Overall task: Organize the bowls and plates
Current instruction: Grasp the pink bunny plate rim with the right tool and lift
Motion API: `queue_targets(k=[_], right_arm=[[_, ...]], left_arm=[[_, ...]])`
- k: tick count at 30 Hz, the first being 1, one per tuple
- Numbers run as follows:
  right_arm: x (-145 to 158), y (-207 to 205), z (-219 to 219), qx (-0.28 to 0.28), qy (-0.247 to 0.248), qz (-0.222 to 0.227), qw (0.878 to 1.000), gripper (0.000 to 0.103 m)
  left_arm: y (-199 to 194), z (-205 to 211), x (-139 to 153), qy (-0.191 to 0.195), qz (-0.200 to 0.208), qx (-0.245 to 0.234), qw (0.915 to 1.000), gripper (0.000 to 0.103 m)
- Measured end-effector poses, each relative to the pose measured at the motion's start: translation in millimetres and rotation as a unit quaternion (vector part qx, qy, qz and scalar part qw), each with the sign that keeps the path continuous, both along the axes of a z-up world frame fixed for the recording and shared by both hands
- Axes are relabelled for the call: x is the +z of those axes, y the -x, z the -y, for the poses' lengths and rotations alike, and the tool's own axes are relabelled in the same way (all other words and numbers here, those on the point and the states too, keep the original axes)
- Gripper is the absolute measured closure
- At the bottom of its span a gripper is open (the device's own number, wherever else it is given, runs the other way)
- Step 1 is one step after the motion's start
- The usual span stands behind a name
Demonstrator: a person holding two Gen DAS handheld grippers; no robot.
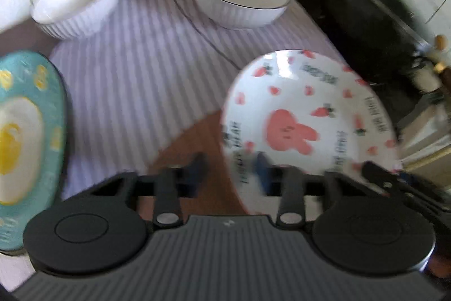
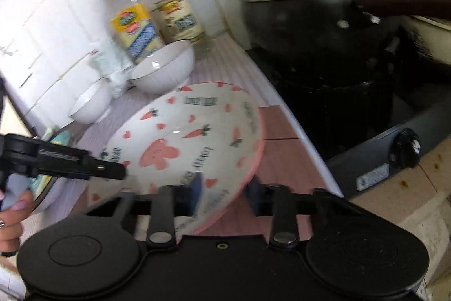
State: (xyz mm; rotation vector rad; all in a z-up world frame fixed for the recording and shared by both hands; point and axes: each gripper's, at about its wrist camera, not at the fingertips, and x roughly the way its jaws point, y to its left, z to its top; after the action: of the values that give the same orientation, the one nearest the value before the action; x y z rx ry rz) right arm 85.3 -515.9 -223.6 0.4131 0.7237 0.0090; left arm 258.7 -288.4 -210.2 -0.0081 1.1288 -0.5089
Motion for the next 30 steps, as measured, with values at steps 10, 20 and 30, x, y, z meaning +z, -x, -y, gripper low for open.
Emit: queue_targets(k=[10, 20, 30], right_arm=[[2, -12, 14, 0.033, -0.024, -0.025, 0.999, 0.081], [24, -13, 9, 0.075, -0.034, -0.053, 0.995, 0.079], [59, 3, -13, 0.118, -0.034, -0.034, 0.992, 0.079]], left_arm=[[-6, 4, 0, 0.002, -0.043, 0.001, 0.9991, 0.083], [19, -1, 35, -0.022, -0.041, -0.022, 0.9987, 0.083], [42, -43, 78, -0.012, -0.057, 0.016, 0.9982, 0.083]])
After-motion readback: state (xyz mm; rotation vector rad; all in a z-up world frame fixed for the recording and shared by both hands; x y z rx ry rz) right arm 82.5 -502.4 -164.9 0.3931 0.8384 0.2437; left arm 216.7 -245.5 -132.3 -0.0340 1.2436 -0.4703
